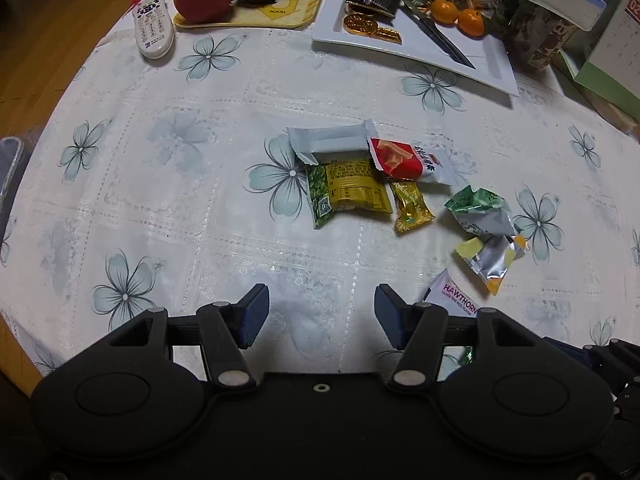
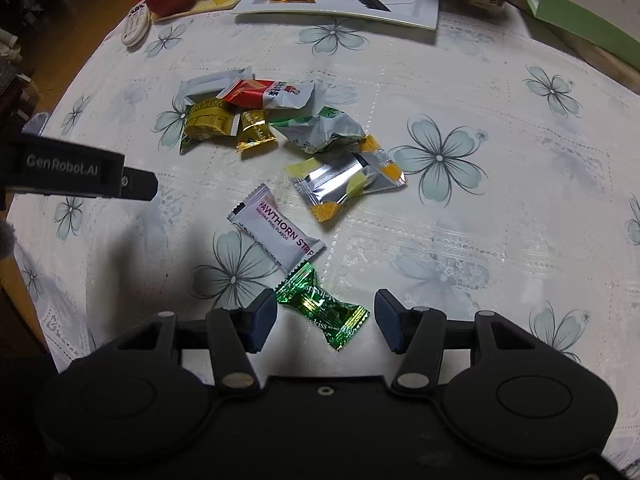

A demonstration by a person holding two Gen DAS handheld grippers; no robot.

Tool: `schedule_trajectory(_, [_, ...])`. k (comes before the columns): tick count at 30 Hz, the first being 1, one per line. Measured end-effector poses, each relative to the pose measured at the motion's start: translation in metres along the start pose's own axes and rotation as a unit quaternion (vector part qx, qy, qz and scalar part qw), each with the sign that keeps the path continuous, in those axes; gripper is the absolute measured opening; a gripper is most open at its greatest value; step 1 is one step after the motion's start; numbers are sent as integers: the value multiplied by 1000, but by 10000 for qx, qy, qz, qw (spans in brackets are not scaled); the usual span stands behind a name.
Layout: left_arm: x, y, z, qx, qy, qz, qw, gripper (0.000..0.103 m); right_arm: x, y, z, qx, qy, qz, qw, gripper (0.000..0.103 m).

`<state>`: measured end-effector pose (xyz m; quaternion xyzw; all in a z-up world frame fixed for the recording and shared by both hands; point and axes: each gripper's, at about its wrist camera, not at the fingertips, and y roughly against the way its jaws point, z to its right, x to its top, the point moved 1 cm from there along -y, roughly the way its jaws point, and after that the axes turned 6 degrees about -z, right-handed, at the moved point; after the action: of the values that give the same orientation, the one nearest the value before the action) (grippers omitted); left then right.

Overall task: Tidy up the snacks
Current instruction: 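Move both tools back to the snack pile, then grasp pink HAWTHORN STRIP packet with left tool while right tool grasps green candy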

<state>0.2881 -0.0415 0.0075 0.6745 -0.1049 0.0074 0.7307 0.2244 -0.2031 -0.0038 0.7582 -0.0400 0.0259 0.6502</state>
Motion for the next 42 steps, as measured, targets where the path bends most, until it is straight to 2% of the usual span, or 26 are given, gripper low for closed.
schedule_trajectory(3, [5,-7,-4,-53,109,-109,9999,62,1,-12,-4,-128,219,-22,9997,55])
schedule_trajectory(5, [9,-8,-5,-102,131,-117,9998,62,2,-20,-5,-201,292,-79,9993,48])
schedule_trajectory(8, [15,-4,-5,-126,144,-40,9998,62,4,-26,-2,-63,256,-133,9996,43])
schedule_trajectory(9, [17,-3,-5,-152,139,-18,9998,62,4,-28,-2,-21,232,-161,9996,39])
schedule_trajectory(10, [19,-2,-5,-183,138,8,9997,62,5,-28,-1,-62,232,-204,9995,29])
schedule_trajectory(15, [23,-3,4,-220,93,39,9997,62,3,-27,5,91,58,-378,9992,29])
schedule_trajectory(23, [4,-16,48,-340,-425,-136,9984,62,0,-1,34,-89,-607,-296,9977,29])
schedule_trajectory(27, [1,-21,60,-557,-242,-163,9980,62,-1,11,50,-160,-974,-264,9948,29])
schedule_trajectory(36, [11,-39,78,-253,3,-219,9994,62,-2,23,54,-57,-1109,-152,9937,29])
schedule_trajectory(42, [6,-45,75,-23,-145,-437,9989,63,-5,24,51,-108,-968,-126,9952,29])
